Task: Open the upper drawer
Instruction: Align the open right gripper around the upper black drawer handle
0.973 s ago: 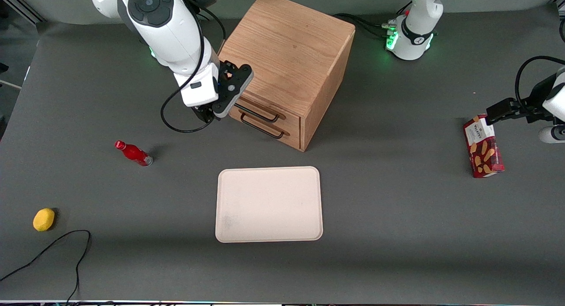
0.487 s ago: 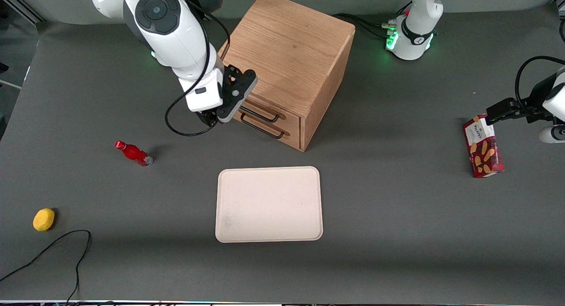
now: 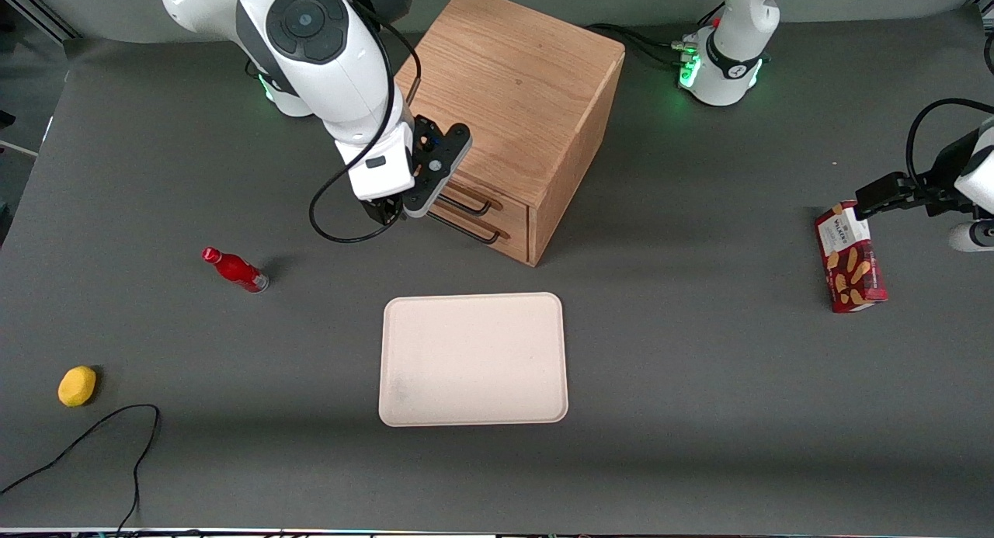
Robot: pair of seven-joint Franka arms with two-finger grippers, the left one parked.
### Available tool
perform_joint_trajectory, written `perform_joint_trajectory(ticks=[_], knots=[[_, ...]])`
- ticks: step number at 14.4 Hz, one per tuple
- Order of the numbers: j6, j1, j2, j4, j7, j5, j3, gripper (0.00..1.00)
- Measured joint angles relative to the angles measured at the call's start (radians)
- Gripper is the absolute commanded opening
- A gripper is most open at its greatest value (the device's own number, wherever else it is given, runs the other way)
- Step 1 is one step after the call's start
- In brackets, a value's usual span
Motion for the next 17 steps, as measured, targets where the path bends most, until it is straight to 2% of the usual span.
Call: perform_joint_trajectory(ticks=[4, 10, 17], knots=[[-0.017, 0.0, -0.004, -0.006, -0.003, 0.01, 0.0, 1.0], [-0.025, -0.006, -0.019, -0.028, -0.03, 0.072, -0.006, 1.0], [-0.012, -0.021, -0.022, -0.057, -0.103, 0.075, -0.012, 1.0]])
